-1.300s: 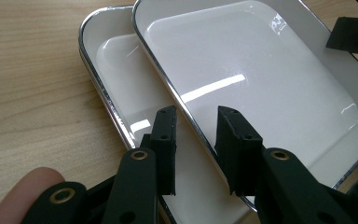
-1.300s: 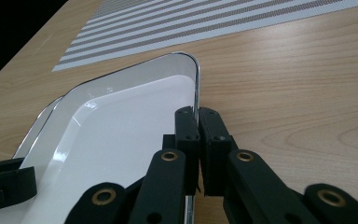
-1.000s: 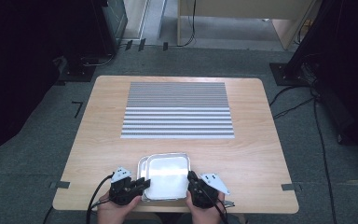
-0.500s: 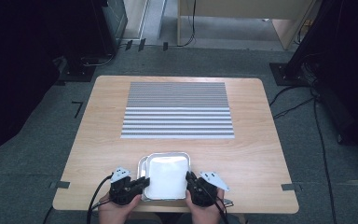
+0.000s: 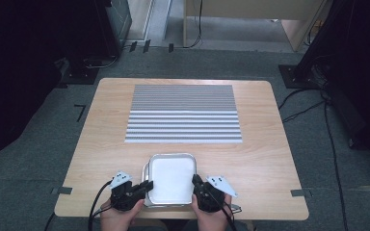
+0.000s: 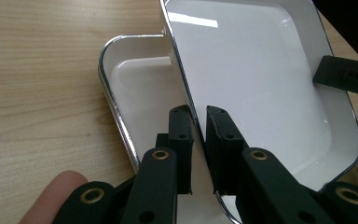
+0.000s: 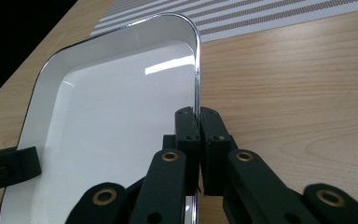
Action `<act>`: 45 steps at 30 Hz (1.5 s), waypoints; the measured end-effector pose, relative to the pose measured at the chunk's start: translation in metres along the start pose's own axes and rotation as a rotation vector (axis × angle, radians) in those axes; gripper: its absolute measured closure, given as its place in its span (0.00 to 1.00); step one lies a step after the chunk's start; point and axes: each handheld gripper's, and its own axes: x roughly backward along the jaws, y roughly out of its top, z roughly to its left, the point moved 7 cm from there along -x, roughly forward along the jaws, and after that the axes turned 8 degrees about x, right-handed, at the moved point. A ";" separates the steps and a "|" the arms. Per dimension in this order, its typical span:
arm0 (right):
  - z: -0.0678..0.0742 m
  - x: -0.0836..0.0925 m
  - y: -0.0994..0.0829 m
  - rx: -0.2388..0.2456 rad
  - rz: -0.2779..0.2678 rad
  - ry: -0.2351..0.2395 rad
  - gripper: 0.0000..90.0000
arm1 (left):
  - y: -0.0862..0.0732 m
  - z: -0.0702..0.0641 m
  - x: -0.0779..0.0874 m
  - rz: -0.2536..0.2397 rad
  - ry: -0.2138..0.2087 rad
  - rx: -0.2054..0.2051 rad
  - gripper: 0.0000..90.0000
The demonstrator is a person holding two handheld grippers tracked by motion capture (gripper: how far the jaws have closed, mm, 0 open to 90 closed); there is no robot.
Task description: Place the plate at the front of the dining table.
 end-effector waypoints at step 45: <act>-0.007 -0.022 0.098 0.039 -0.125 0.054 0.99 | 0.110 -0.013 -0.013 -0.190 -0.020 -0.065 0.97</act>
